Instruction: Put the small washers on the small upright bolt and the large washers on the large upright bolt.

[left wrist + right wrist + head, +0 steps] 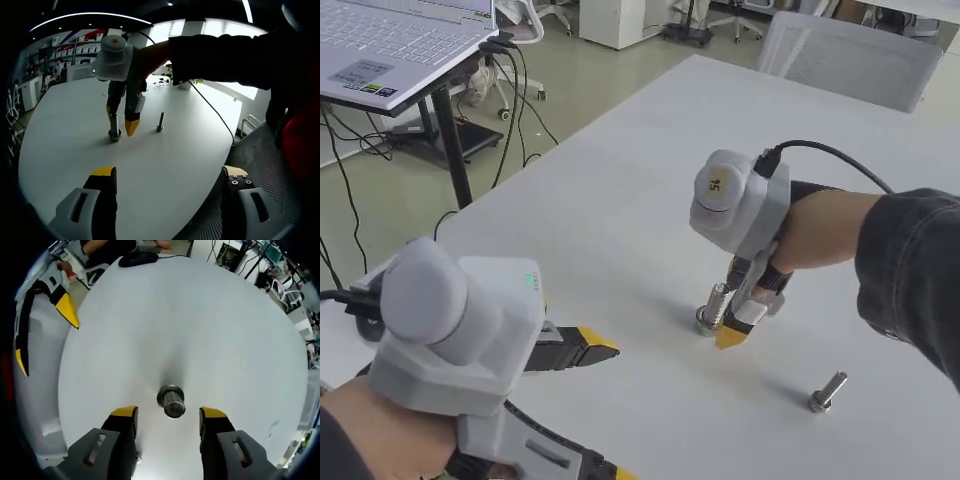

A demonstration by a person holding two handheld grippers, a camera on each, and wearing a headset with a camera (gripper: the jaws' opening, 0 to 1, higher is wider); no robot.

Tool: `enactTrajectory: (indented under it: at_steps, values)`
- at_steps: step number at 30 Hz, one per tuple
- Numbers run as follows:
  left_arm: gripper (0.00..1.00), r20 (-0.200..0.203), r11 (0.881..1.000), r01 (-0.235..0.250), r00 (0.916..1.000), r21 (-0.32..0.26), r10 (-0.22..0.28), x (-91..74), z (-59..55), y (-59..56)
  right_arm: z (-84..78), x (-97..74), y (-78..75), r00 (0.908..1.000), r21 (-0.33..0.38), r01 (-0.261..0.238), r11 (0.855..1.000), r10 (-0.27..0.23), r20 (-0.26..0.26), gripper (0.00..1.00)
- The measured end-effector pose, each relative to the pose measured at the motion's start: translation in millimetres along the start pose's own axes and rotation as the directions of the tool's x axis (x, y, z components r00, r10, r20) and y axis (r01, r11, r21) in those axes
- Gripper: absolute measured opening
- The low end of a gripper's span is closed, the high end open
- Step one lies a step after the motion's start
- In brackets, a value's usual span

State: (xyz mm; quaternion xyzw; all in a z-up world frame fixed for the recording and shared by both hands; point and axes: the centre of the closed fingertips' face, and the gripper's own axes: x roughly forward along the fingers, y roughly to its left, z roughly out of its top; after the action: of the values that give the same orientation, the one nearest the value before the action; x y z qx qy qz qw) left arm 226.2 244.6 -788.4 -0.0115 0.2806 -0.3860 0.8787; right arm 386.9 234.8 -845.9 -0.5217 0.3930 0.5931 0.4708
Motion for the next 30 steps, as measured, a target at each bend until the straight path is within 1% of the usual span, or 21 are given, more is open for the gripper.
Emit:
enactTrajectory:
  at_steps: [2,4,6,9,13,15,17,18,22,23,24,27,30]
  values:
    - [0.86,-0.001,1.000,0.000,1.0000,0.001,0.000,0.8,-1.1,-0.1,-3.2,-0.4,-0.7,1.0000,0.019,0.004,1.000,-0.005,0.008,0.55]
    - [0.86,-0.003,1.000,-0.001,1.0000,0.003,0.001,1.4,-2.2,0.2,-5.5,-2.6,-1.7,0.9993,0.042,0.022,0.999,-0.023,0.029,0.62]
    - [0.86,-0.005,1.000,0.002,1.0000,0.002,-0.002,2.1,-3.3,-0.3,-9.6,-6.2,-0.5,0.9989,0.059,0.027,0.998,-0.029,0.036,0.66]
    - [0.87,-0.008,1.000,0.000,1.0000,0.005,0.000,2.5,-4.3,0.0,-11.3,-6.1,-4.7,0.9969,0.089,0.038,0.995,-0.044,0.065,0.73]
    - [0.87,-0.009,1.000,0.001,1.0000,0.003,-0.001,2.8,-5.3,0.0,-20.1,-10.1,-10.1,0.9930,0.124,0.064,0.990,-0.076,0.091,0.80]
    - [0.87,-0.013,1.000,0.003,0.9999,0.003,-0.003,3.3,-6.1,0.0,-24.0,-13.8,-8.8,0.9910,0.150,0.059,0.987,-0.076,0.110,0.81]
    - [0.87,-0.016,1.000,0.004,0.9999,0.004,-0.004,3.6,-6.7,-0.1,-27.0,-18.2,-10.4,0.9866,0.171,0.076,0.982,-0.099,0.130,0.83]
    - [0.87,-0.016,1.000,0.004,0.9999,0.004,-0.004,3.5,-6.7,0.0,-28.9,-20.1,-9.6,0.9860,0.181,0.075,0.981,-0.100,0.134,0.83]
    - [0.87,-0.015,1.000,0.001,0.9999,0.001,-0.001,3.1,-4.2,2.6,-29.8,-32.5,-8.5,0.9736,0.232,0.071,0.970,-0.118,0.195,0.84]
    - [0.87,-0.017,1.000,0.002,0.9999,0.001,-0.002,3.0,-3.7,3.2,-30.8,-37.7,-10.1,0.9687,0.244,0.082,0.966,-0.135,0.208,0.85]
    - [0.87,-0.019,1.000,0.001,0.9998,0.003,-0.001,3.1,-3.2,3.9,-32.0,-40.6,-10.5,0.9659,0.249,0.089,0.964,-0.145,0.215,0.85]
    - [0.87,-0.024,1.000,0.002,0.9997,0.005,-0.002,3.3,-2.1,4.8,-38.8,-49.3,-13.1,0.9559,0.282,0.090,0.955,-0.162,0.245,0.85]
    - [0.87,-0.025,1.000,0.002,0.9997,0.004,-0.002,3.2,0.9,5.8,-48.0,-61.4,-12.6,0.9429,0.322,0.097,0.942,-0.190,0.274,0.85]
